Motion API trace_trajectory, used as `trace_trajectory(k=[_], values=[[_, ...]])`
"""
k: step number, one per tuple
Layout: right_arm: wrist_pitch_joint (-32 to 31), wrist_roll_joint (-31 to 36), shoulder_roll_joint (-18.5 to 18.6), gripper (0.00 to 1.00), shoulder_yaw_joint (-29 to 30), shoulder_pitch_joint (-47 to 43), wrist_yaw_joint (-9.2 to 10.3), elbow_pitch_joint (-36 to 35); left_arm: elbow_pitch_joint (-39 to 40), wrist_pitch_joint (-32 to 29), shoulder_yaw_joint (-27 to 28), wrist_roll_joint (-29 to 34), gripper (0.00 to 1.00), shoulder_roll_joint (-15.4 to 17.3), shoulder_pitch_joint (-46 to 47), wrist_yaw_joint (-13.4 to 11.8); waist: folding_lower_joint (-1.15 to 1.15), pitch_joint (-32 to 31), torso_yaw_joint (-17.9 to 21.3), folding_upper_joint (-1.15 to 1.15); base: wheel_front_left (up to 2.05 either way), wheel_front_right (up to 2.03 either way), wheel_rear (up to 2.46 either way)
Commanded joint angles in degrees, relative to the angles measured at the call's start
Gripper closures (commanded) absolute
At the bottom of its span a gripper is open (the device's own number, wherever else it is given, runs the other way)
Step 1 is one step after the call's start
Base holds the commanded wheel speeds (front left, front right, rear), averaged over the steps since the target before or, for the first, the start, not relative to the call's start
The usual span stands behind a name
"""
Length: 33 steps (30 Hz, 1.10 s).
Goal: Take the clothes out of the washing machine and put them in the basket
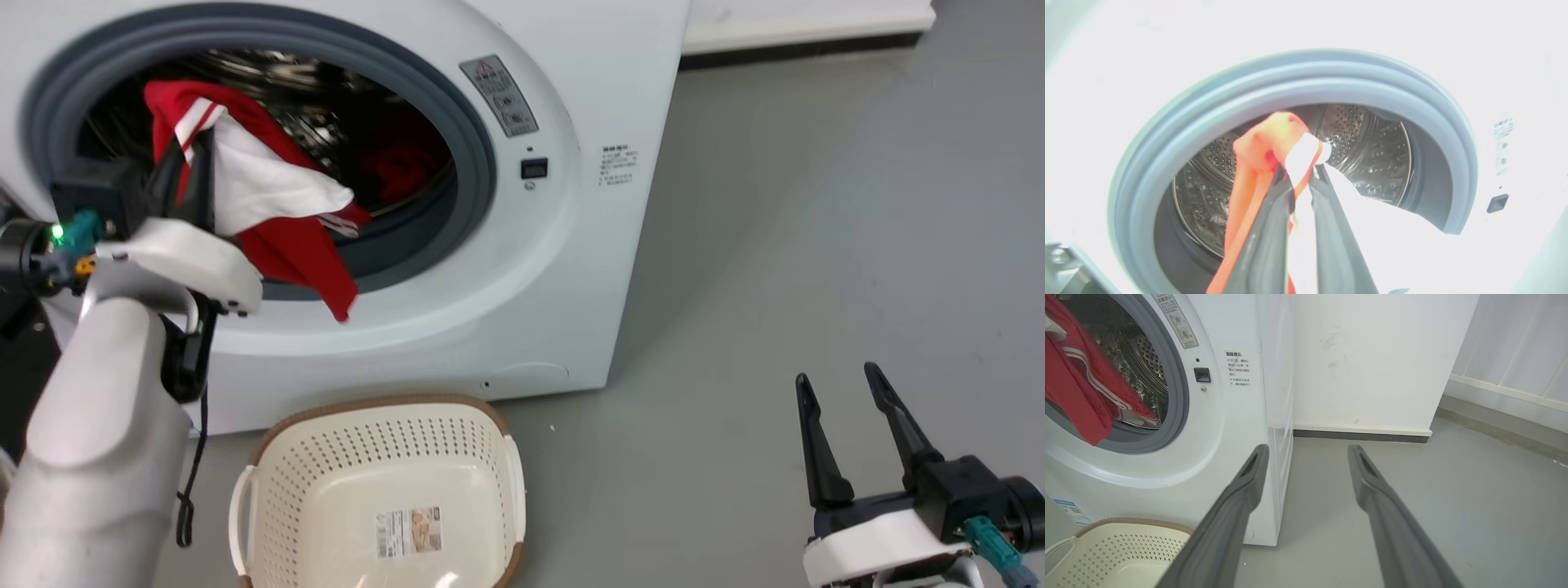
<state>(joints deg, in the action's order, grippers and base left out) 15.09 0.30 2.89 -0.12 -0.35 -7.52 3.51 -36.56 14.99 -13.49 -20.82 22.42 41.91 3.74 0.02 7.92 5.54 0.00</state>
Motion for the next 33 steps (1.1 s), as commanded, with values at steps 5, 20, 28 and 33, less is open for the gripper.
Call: trace_trajectory(k=[5,20,28,33], values=[[0.12,0.65,-0.04,0.0,0.44,-2.61,0.06,0.36,13.95,-0.09,0.93,0.28,1.0,0.31,-9.91,-3.01,-0.02,-5.15,-2.11,0.0,0.0,0.0,0.0],[0.12,0.25,-0.04,0.0,1.45,-2.57,0.06,-0.6,40.74,-12.3,-0.6,-1.64,1.0,3.18,-32.88,-8.59,-0.02,-3.31,-4.92,0.0,0.0,0.0,0.0],[0.12,1.08,-0.04,0.0,1.03,0.62,0.06,-1.13,26.06,-10.01,-3.7,-2.29,1.0,1.07,-32.8,-6.15,-0.02,3.61,-3.1,0.0,0.0,0.0,0.0],[0.12,1.63,-0.05,0.0,1.5,2.19,0.06,-1.95,13.68,-7.16,-5.21,-1.99,1.0,-1.2,-28.87,-4.64,-0.02,9.01,-1.06,0.0,0.0,0.0,0.0]])
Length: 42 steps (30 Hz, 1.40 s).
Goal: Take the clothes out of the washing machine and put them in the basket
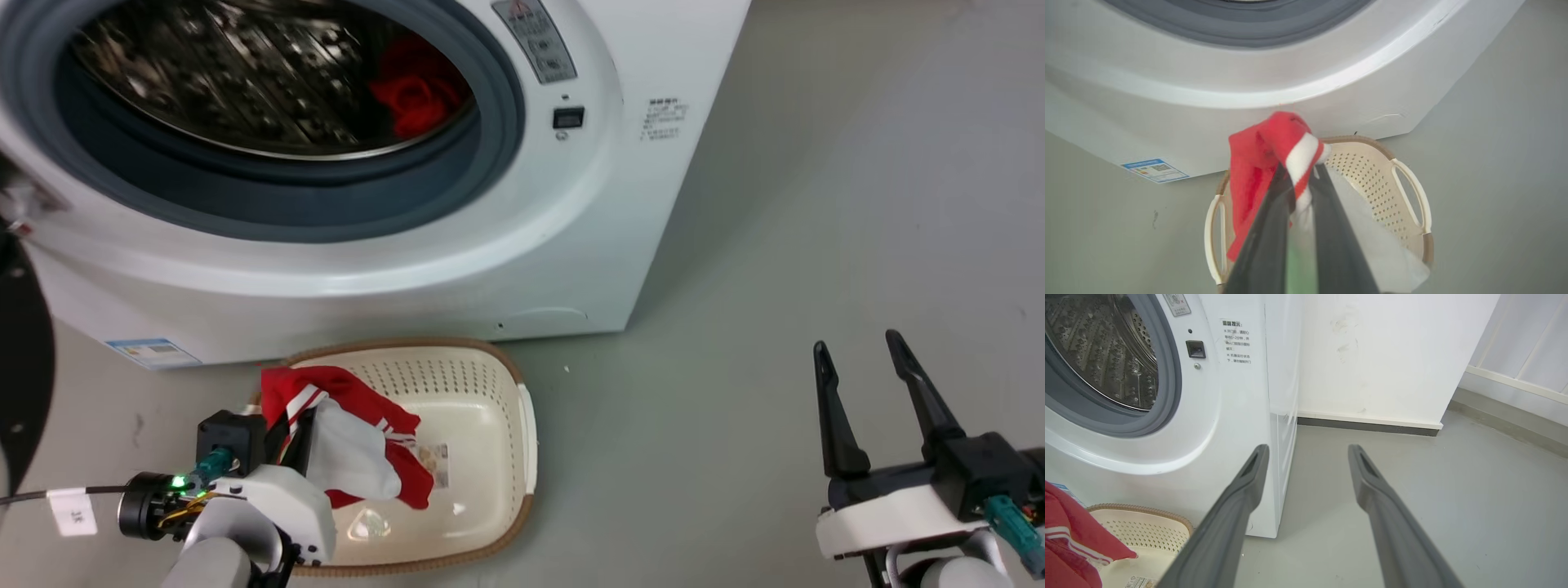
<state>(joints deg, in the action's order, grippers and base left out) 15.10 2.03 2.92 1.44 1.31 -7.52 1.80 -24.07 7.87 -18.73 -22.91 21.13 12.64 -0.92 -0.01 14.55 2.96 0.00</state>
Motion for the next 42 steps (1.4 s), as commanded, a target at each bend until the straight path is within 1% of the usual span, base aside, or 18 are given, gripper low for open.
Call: trace_trajectory(k=[1,4,8,14,22,27,28,29,30,31,35,39,42], values=[[0.11,0.14,-0.08,0.0,0.17,0.95,0.06,-0.39,-1.26,0.73,-0.11,0.23,1.0,-0.27,1.46,0.23,0.01,3.32,1.86,0.0,0.0,0.0,0.0],[0.11,0.18,-0.08,0.0,0.32,2.18,0.06,-1.03,-8.2,2.2,-0.4,0.49,1.0,-1.36,4.79,0.61,0.01,6.7,3.24,0.0,0.0,0.0,0.0],[0.11,-0.17,-0.08,0.0,0.28,3.73,0.06,-1.53,-17.4,2.97,-1.15,0.65,1.0,-2.31,9.11,1.89,0.01,10.32,5.08,0.0,0.0,0.0,0.0],[0.11,-1.29,-0.08,0.0,0.01,5.32,0.06,-2.19,-28.32,4.44,-1.65,0.72,1.0,-3.63,14.9,2.84,0.01,14.54,6.85,0.0,0.0,0.0,0.0],[0.11,-1.58,-0.08,0.0,-1.23,6.93,0.06,-2.77,-37.51,6.41,-1.68,0.18,1.0,-4.99,20.56,3.99,0.01,19.04,7.96,0.0,0.0,0.0,0.0],[0.11,-2.2,-0.08,0.0,-1.16,7.5,0.06,-2.36,-40.98,7.01,-1.86,0.34,1.0,-5.37,22.26,4.48,0.01,19.57,8.32,0.0,0.0,0.0,0.0],[0.11,-2.26,-0.08,0.0,-1.26,7.54,0.06,-2.15,-41.48,7.08,-1.86,0.29,0.76,-5.5,22.27,4.62,0.01,19.28,8.32,0.0,0.0,0.0,0.0],[0.11,-2.3,-0.08,0.0,-1.29,7.44,0.06,-1.99,-41.73,7.2,-1.84,0.31,0.19,-5.54,22.28,4.66,0.01,18.94,8.28,0.0,0.0,0.0,0.0],[0.11,-2.32,-0.08,0.0,-1.22,7.32,0.06,-1.78,-41.86,7.29,-1.76,0.32,0.0,-5.54,22.21,4.68,0.01,18.52,8.2,0.0,0.0,0.0,0.0],[0.11,-2.32,-0.08,0.0,-0.9,7.02,0.06,-1.29,-40.84,7.41,-1.41,0.34,0.0,-5.62,21.27,5.0,0.01,16.74,7.68,0.0,0.0,0.0,0.0],[0.11,-2.02,-0.08,0.0,-1.07,6.65,0.06,-0.74,-36.78,7.38,-0.27,0.92,0.0,-5.5,18.8,5.11,0.01,13.54,6.48,0.0,0.0,0.0,0.0],[0.11,-0.97,-0.08,0.0,-0.12,5.76,0.06,-0.43,-30.74,7.35,2.15,1.16,0.0,-5.95,15.63,4.74,0.01,9.71,4.91,0.0,0.0,0.0,0.0],[0.11,-0.49,-0.08,0.0,0.51,5.22,0.06,-0.05,-24.78,7.33,4.77,1.72,0.0,-6.19,12.84,4.42,0.01,6.74,3.81,0.0,0.0,0.0,0.0]])
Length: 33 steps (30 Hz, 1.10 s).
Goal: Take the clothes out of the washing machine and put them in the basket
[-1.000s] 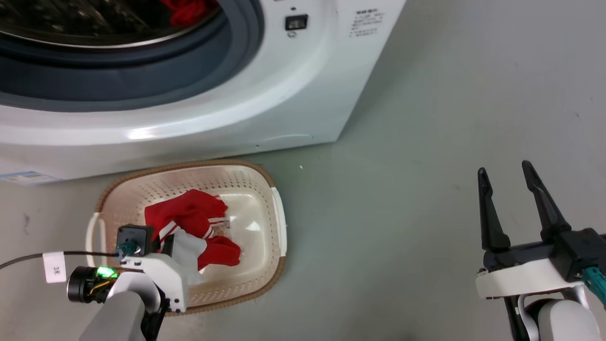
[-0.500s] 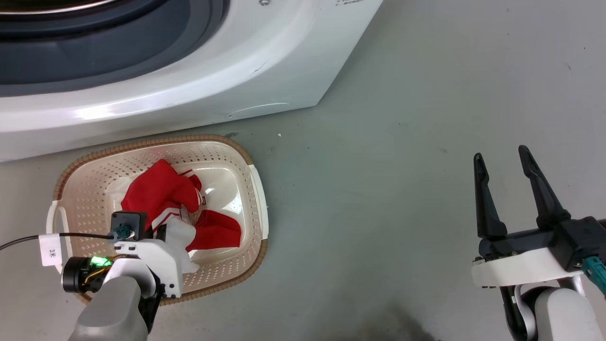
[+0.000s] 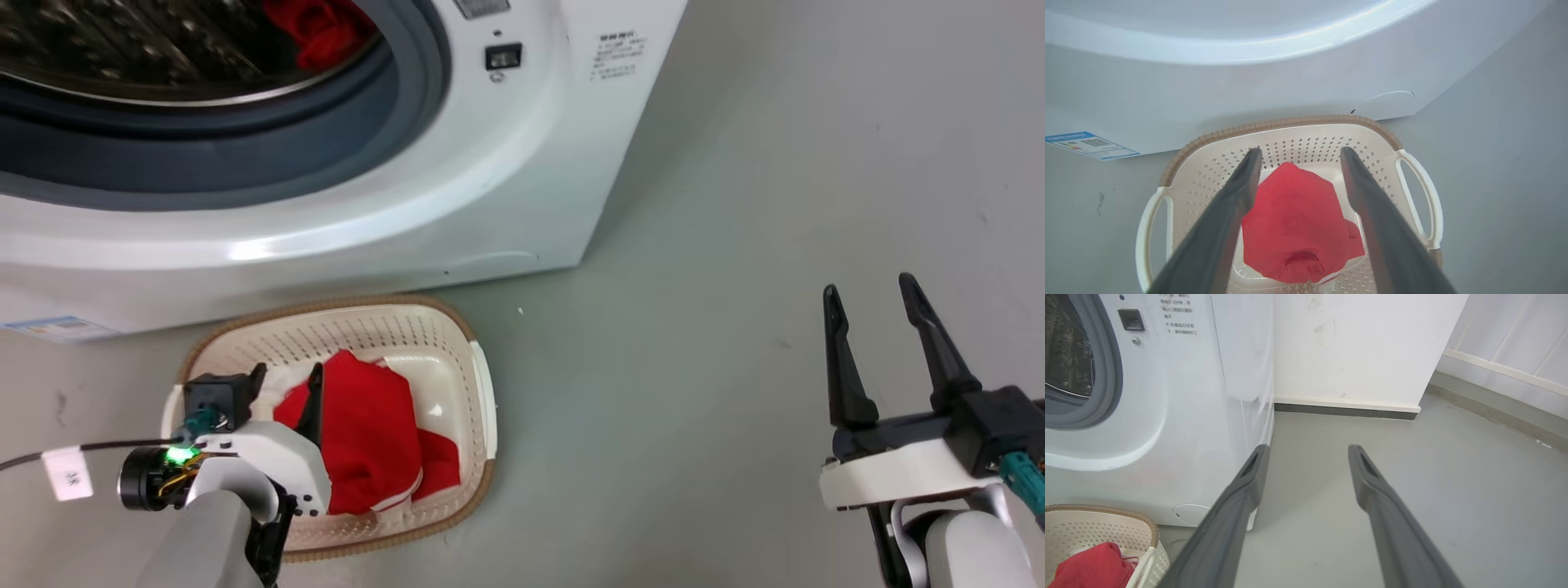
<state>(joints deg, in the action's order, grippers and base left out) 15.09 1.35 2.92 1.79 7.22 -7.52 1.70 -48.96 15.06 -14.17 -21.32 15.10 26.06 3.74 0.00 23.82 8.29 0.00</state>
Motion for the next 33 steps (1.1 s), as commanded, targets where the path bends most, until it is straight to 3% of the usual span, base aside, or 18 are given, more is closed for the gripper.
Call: trace_trajectory(k=[1,10,18,28,33], values=[[0.12,0.26,-0.08,0.0,0.18,-0.77,0.06,0.12,2.27,0.15,1.33,0.52,0.0,-0.24,-1.84,-0.36,0.0,-3.37,-1.73,0.0,0.0,0.0,0.0],[0.12,0.62,-0.08,0.0,0.98,-3.88,0.06,0.89,22.99,0.16,8.74,7.02,0.0,-3.33,-14.11,-0.44,0.0,-10.93,-3.74,0.0,0.0,0.0,0.0],[0.12,0.31,-0.08,0.0,0.6,-7.25,0.06,1.27,36.63,0.16,14.88,11.52,0.0,-7.79,-23.91,-0.31,0.0,-16.09,-3.89,0.0,0.0,0.0,0.0],[0.12,-0.16,-0.07,0.0,-0.58,-8.3,0.06,0.82,45.75,0.16,19.01,14.22,0.0,-10.34,-26.98,1.76,0.0,-17.23,-2.24,0.0,0.0,0.0,0.0],[0.12,-1.13,-0.07,0.0,-0.65,-6.45,0.06,-0.2,47.65,0.16,18.62,15.55,0.0,-8.83,-23.09,2.74,0.0,-13.16,0.04,0.0,0.0,0.0,0.0]])
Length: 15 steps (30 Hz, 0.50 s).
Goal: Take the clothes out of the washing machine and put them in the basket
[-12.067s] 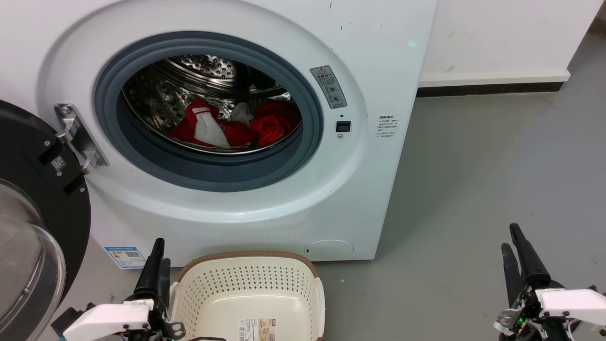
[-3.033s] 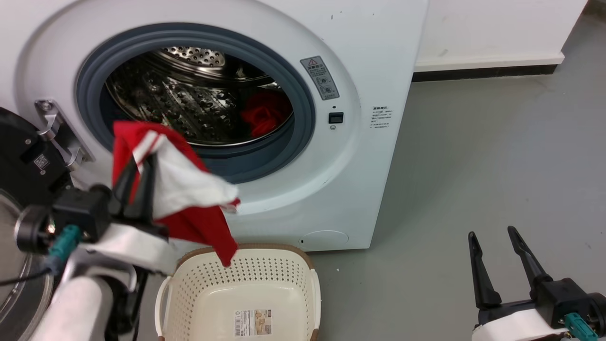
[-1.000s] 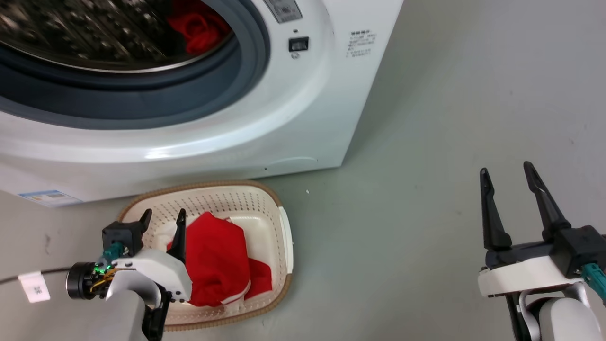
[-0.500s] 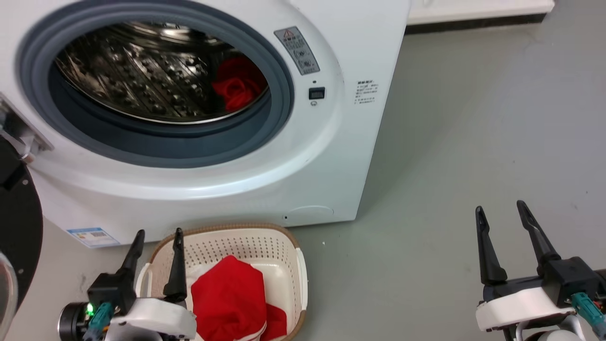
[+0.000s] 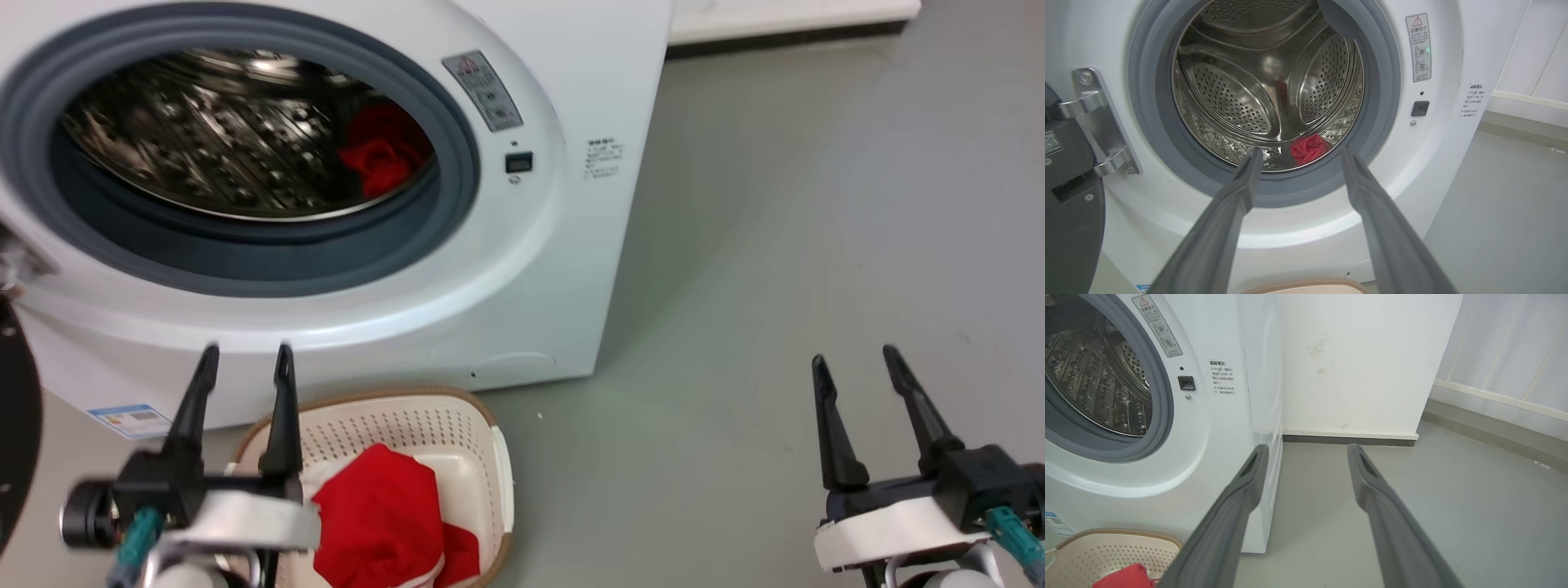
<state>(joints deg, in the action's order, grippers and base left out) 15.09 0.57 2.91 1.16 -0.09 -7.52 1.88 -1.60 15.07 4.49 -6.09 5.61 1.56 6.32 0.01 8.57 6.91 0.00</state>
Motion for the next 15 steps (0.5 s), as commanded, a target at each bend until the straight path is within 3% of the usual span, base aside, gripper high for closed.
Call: trace_trajectory(k=[1,8,10,15], values=[[0.12,-0.35,-0.06,0.0,-0.03,0.85,0.06,-0.39,0.28,0.15,-0.03,0.32,0.0,0.66,1.41,0.16,-0.01,2.08,1.43,0.0,0.0,0.0,0.0],[0.12,-1.7,-0.07,0.0,-0.22,2.6,0.06,-0.34,-4.77,-1.6,-2.07,-2.02,0.0,6.56,13.02,0.98,-0.01,8.43,4.98,0.0,0.0,0.0,0.0],[0.12,-2.86,-0.08,0.0,-0.85,3.94,0.06,-0.48,-8.45,-7.51,-2.66,-5.62,0.0,10.41,22.1,1.05,-0.01,12.41,7.55,0.0,0.0,0.0,0.0],[0.12,-4.12,-0.09,0.0,-1.68,5.61,0.06,-0.86,-14.27,-15.84,-3.56,-8.79,0.0,16.26,33.78,1.12,-0.01,17.43,10.65,0.0,0.0,0.0,0.0]])
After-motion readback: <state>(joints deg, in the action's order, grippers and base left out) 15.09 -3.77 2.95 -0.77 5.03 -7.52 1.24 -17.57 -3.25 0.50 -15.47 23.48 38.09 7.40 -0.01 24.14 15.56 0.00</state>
